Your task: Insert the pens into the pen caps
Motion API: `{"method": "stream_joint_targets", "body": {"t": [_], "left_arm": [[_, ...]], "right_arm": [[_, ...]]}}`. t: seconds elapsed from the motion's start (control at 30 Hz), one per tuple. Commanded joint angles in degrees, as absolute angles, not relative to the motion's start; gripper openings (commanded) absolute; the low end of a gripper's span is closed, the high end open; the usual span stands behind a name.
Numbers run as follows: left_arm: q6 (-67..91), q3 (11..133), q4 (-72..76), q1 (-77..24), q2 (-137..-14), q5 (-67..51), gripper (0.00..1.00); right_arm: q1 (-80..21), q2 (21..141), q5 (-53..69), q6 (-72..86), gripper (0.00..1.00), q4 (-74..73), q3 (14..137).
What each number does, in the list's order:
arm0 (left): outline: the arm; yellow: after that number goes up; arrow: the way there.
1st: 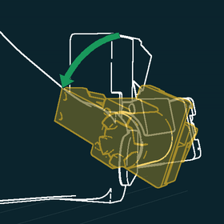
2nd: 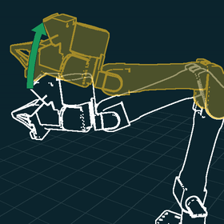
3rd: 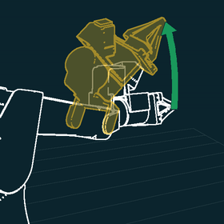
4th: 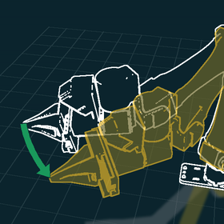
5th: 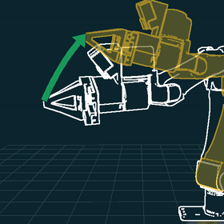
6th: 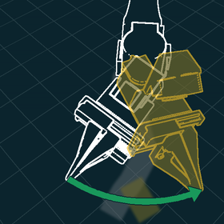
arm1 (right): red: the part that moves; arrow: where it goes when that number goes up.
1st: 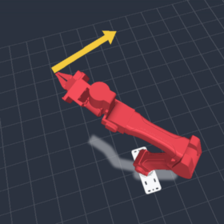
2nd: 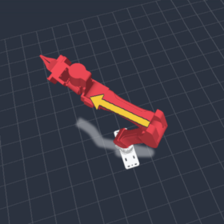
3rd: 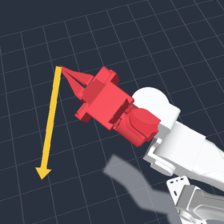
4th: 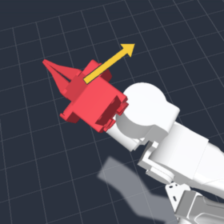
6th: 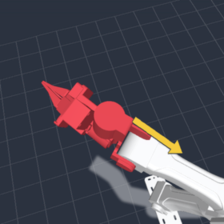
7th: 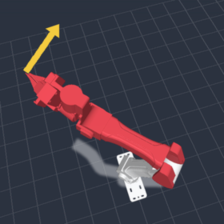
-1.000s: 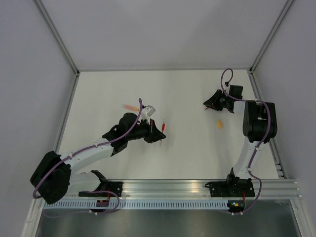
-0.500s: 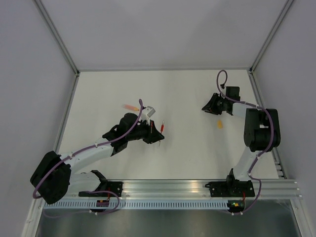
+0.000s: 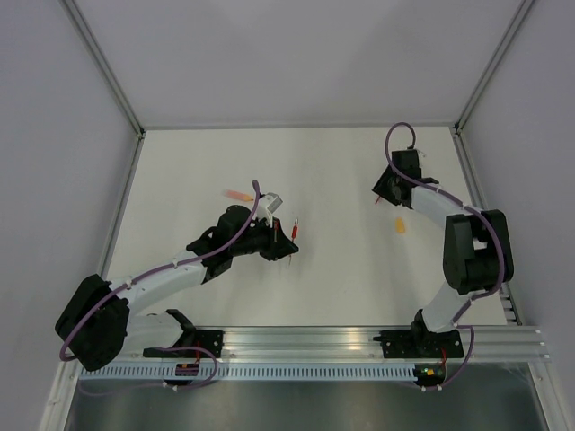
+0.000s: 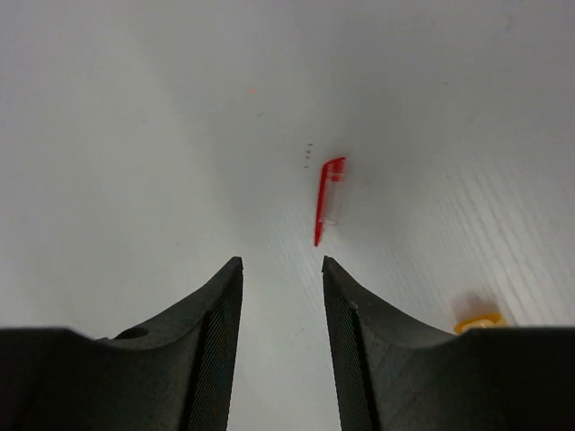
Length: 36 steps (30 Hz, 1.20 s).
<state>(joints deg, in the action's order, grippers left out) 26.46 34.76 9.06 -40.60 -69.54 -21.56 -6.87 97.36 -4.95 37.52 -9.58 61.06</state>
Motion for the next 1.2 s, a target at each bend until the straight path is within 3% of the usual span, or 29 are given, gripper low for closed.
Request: {"method": "stream_joint_targets", "body": {"t": [0.0, 0.17, 1.17], "left_arm": [[24.3, 37.0, 9.2, -40.8, -68.1, -20.1, 0.02], [24.3, 37.0, 9.2, -40.8, -68.2, -20.2, 0.02], [24.2, 37.2, 9.1, -40.7, -68.2, -20.5, 0.02]], "right_arm": [[-7.4, 99.9, -14.9, 43.4, 0.48, -16.2, 64.5], [-7.8, 101.0, -20.6, 45.9, 0.48, -20.1, 66.5], [-9.1, 116.8, -19.5, 46.2, 0.4, -29.2, 82.5]]}}
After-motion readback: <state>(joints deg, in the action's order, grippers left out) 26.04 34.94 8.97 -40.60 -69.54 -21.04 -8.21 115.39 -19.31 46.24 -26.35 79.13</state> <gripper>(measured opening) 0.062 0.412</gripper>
